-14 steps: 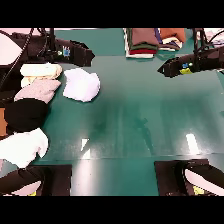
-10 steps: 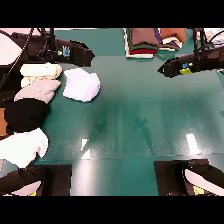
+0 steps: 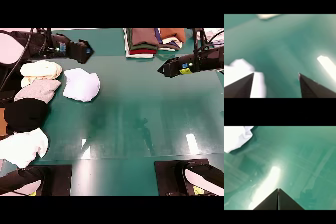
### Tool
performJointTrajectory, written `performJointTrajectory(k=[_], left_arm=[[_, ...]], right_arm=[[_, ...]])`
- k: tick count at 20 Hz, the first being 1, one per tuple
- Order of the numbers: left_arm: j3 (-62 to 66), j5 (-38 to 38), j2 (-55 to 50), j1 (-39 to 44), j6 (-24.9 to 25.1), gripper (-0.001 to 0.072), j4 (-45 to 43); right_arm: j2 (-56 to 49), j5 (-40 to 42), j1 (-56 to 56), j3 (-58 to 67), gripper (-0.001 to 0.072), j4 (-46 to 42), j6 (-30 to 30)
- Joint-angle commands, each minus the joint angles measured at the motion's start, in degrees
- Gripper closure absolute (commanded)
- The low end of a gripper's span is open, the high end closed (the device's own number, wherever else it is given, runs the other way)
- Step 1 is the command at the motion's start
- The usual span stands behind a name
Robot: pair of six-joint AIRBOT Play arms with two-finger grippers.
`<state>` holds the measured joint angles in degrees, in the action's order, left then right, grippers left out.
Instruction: Fold the shirts.
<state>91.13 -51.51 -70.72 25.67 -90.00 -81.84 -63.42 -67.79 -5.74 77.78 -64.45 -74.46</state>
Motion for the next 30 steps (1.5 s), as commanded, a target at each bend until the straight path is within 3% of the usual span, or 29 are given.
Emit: performJointTrajectory(k=[1, 4, 7, 11, 12, 14, 18, 23, 26, 30], left_arm=[[-0.02, -4.74, -5.84, -6.29, -4.52, 0.0057, -6.14], [-0.02, -8.98, -16.06, -10.05, -4.5, 0.0056, -4.63], [-0.02, -8.66, -25.09, -10.58, -4.5, 0.0056, -3.3], [0.0, -7.19, -29.77, -10.58, -4.5, 0.0058, -0.35], [0.26, -7.1, -29.57, -10.6, -4.52, 0.0109, -0.35], [2.47, -8.04, -28.94, -10.71, -4.48, 0.0688, -2.03], [12.04, -8.63, -22.18, -10.71, -3.82, 0.0684, -5.22], [19.8, -7.74, -4.39, -7.72, 0.98, 0.0685, -5.22], [19.8, -11.8, 1.53, -1.31, 1.97, 0.0685, -5.18], [16.17, -14.01, 0.57, 12.09, 2.23, 0.0684, -4.98]], right_arm=[[0.02, 0.68, -0.24, -0.02, 0.0693, 0.46, -0.02], [0.02, 0.81, -0.24, -0.02, 0.0692, 0.48, -0.04], [0.0, 0.24, -0.24, -0.02, 0.0693, 0.5, -0.04], [0.02, -0.15, -0.24, 0.0, 0.0693, 0.52, -0.04], [0.02, -0.15, -0.24, 0.0, 0.0693, 0.5, -0.04], [0.02, -0.33, -0.26, 0.61, 0.0692, 0.5, -0.04], [0.02, -1.86, -0.24, 8.35, 0.0693, 0.44, -0.07], [0.02, -2.67, -0.24, 21.84, 0.0693, 0.24, -0.09], [0.02, -2.71, -0.07, 27.61, 0.0693, -0.13, -0.11], [0.02, -2.73, -0.07, 32.04, 0.0693, -0.24, -0.11]])
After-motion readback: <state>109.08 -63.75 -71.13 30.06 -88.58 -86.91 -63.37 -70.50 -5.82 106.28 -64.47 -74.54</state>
